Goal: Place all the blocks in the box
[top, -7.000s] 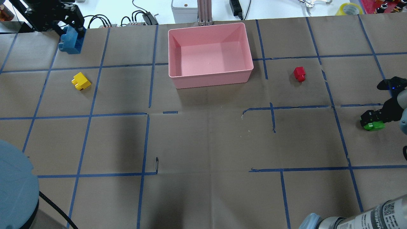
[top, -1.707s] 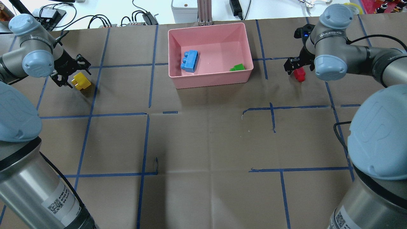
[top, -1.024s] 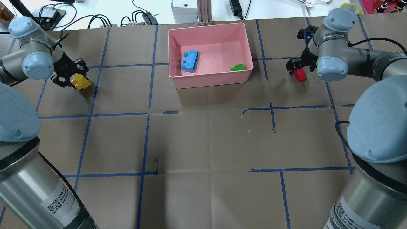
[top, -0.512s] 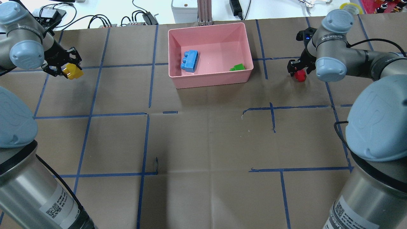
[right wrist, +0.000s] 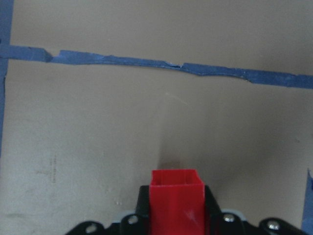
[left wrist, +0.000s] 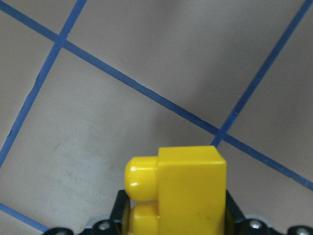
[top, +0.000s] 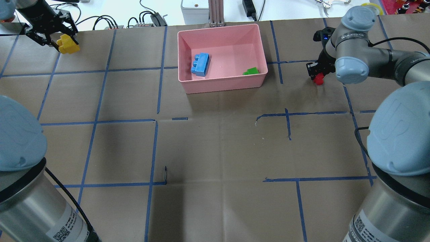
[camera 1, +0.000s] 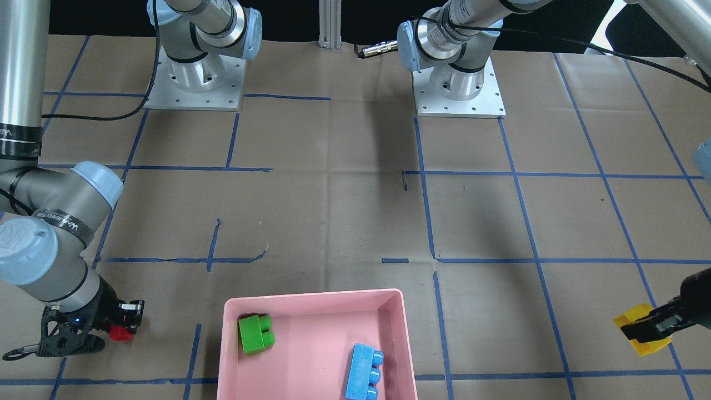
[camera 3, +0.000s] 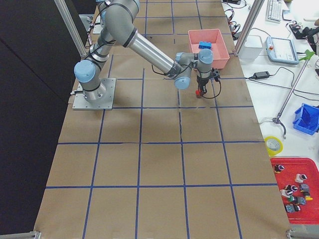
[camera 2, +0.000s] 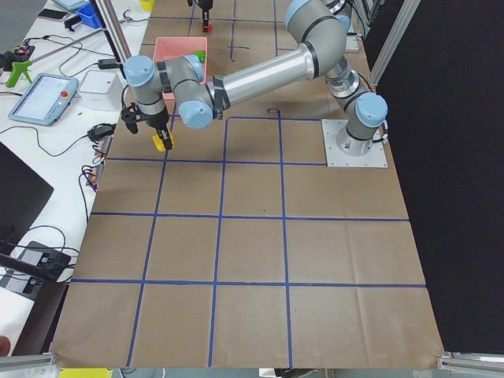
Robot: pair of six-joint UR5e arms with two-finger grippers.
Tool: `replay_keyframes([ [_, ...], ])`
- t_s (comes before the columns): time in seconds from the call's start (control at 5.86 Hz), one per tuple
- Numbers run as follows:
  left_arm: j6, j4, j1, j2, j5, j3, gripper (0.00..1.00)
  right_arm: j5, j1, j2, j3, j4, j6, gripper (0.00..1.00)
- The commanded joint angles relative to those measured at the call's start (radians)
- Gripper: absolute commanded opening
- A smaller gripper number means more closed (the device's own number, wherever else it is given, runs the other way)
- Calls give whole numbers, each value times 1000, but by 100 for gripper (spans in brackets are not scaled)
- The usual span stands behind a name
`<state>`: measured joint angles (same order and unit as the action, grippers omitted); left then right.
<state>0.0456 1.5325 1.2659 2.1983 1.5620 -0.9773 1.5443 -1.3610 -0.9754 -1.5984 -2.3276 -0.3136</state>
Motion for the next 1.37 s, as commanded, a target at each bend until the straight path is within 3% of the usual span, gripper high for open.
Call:
replay_keyframes([
  [0.0,-21,17,180,17,-8,58,21,-3,0,-60,29,130,-87,2],
  [0.51,61,-69,438,249,-7,272,21,22,36,-184,29,171,-431,2],
  [0.85,86,-178,492,365,-2,290,24,-26,34,-258,38,166,-496,2],
  [1.02,89,-184,506,366,3,287,49,-62,33,-266,40,174,-490,3],
  [1.2,91,-245,507,353,7,276,99,-102,27,-266,60,177,-475,0],
])
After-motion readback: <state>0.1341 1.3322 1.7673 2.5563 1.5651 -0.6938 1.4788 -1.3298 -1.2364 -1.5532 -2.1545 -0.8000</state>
